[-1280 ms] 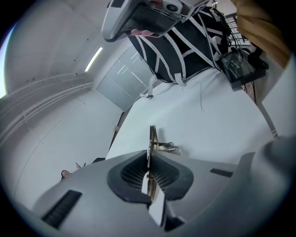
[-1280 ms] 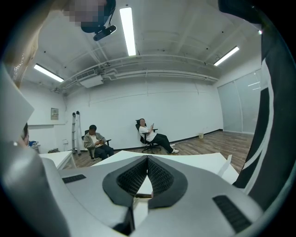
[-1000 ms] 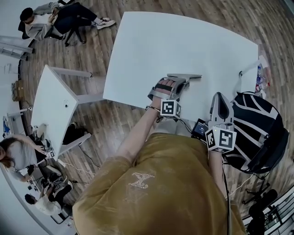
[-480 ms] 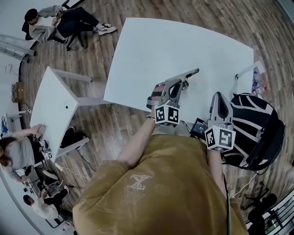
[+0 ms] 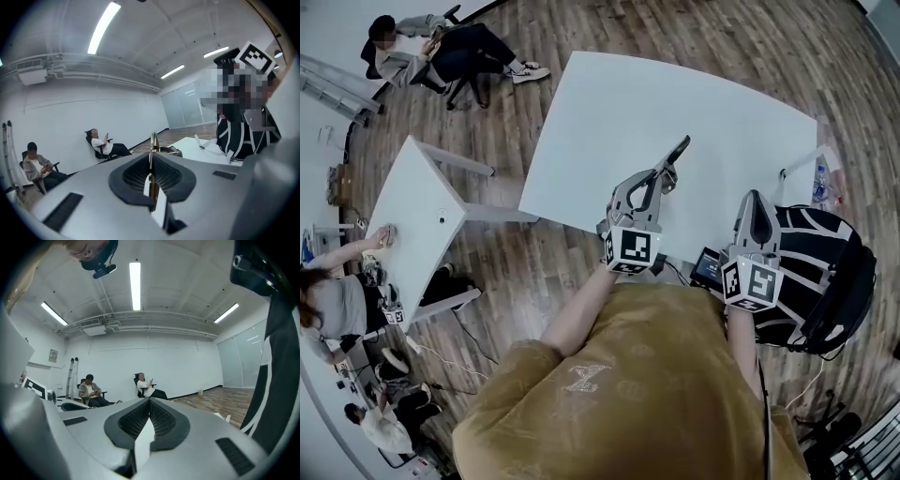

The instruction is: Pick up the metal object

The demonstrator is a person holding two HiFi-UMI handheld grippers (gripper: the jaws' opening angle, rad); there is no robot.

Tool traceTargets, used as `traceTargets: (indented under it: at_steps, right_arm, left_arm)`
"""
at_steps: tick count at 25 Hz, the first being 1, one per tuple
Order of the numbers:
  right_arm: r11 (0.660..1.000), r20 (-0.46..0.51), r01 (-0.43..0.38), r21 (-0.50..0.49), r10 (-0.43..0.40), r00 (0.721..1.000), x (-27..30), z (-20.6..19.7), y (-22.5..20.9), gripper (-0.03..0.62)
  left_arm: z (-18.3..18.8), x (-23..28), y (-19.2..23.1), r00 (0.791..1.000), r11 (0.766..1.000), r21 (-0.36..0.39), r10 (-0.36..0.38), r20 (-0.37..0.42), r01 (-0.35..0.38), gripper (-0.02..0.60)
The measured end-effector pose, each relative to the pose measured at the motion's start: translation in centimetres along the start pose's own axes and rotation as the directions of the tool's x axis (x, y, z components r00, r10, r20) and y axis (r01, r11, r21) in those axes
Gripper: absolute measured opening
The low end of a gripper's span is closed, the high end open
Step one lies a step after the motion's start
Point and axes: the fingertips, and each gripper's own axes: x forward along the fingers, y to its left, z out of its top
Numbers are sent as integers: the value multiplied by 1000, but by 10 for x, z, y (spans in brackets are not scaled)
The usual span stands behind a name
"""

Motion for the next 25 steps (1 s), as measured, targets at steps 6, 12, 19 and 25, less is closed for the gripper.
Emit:
traceTargets:
  at_steps: [6,12,19,25]
  right_arm:
    - [999,-16,-1,-39,0,1000,6,5,3,6]
    - [998,8,14,-60,-14,1000,8,14,4,6]
    - [998,7,6,-61,-5,1000,7,15,9,6]
    - [997,-4,2,-76,-3,1000,10,17,9,6]
  left_arm:
    - [15,-21,10,998,995,-96,26,62,-20,17]
    - [43,-34,22,987,984,-177,55,151,-27,17]
    - [64,-43,27,975,964,-264,86,206,-29,17]
    - [70,-42,32,974,966,-256,78,213,-21,17]
